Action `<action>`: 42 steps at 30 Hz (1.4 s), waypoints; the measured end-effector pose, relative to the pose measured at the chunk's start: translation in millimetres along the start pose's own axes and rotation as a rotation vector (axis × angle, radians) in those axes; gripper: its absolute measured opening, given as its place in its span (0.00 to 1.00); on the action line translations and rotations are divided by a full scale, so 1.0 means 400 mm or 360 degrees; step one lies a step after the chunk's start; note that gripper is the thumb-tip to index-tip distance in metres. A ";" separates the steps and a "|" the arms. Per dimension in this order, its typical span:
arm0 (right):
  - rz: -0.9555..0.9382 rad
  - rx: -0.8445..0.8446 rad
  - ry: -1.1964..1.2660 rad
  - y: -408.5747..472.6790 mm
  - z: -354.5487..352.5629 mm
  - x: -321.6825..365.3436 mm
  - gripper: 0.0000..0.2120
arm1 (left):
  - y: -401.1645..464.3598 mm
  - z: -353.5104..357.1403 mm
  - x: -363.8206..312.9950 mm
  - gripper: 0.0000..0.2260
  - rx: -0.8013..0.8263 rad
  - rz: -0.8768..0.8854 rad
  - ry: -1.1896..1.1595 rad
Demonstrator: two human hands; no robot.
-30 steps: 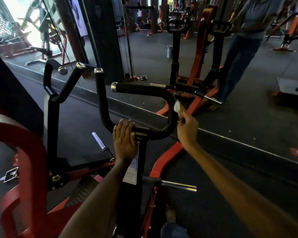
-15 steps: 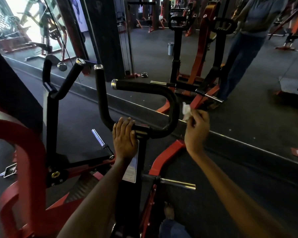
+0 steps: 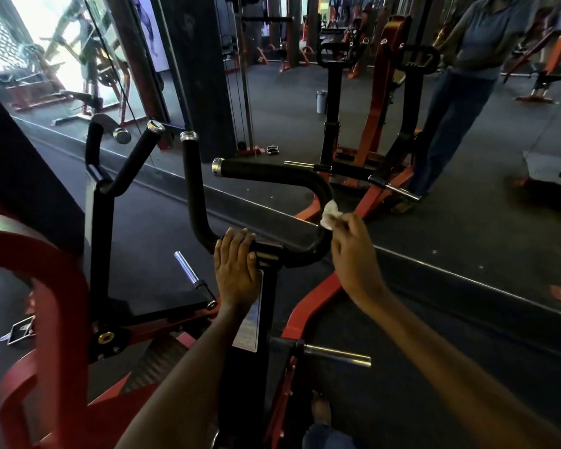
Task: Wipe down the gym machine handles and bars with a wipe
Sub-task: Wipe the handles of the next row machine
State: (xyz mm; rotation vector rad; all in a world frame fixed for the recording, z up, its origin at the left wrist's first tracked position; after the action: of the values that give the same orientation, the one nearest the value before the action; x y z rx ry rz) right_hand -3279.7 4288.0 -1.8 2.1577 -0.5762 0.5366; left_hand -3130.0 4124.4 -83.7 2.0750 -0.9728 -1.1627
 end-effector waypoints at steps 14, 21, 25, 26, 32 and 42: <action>-0.0118 0.0193 -0.0472 -0.026 0.075 0.070 0.13 | -0.006 -0.001 -0.004 0.17 -0.0044 0.0006 -0.0014; -0.0200 0.0330 -0.0348 -0.045 0.196 0.121 0.13 | -0.007 -0.001 -0.005 0.18 0.0004 -0.0018 -0.0014; -0.0074 0.0552 0.0371 -0.161 0.149 0.014 0.12 | -0.005 -0.002 -0.002 0.18 -0.0039 -0.0001 -0.0042; 0.0061 0.0551 0.0379 -0.186 0.146 -0.015 0.10 | -0.005 -0.002 -0.003 0.18 -0.0048 0.0005 -0.0049; 0.1877 -0.0085 0.2419 -0.148 0.240 -0.085 0.18 | -0.005 0.001 0.000 0.18 -0.0038 0.0000 -0.0052; 0.1787 0.0325 0.2275 -0.063 0.191 -0.078 0.17 | -0.002 -0.002 -0.001 0.20 -0.0047 0.0014 -0.0030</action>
State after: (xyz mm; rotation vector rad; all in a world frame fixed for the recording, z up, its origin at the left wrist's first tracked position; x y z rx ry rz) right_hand -3276.9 4247.7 -78.1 0.8768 -0.7877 2.4444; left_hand -3129.2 4125.3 -84.0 2.0381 -0.9668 -1.1868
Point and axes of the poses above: each hand's wrist, its own y-axis towards the middle knuckle, its own z-axis out of the palm, x = y × z, the point moved 6 cm from there along y, towards the middle knuckle, and after that the axes turned 4 degrees about -x, right-handed, at the moved point
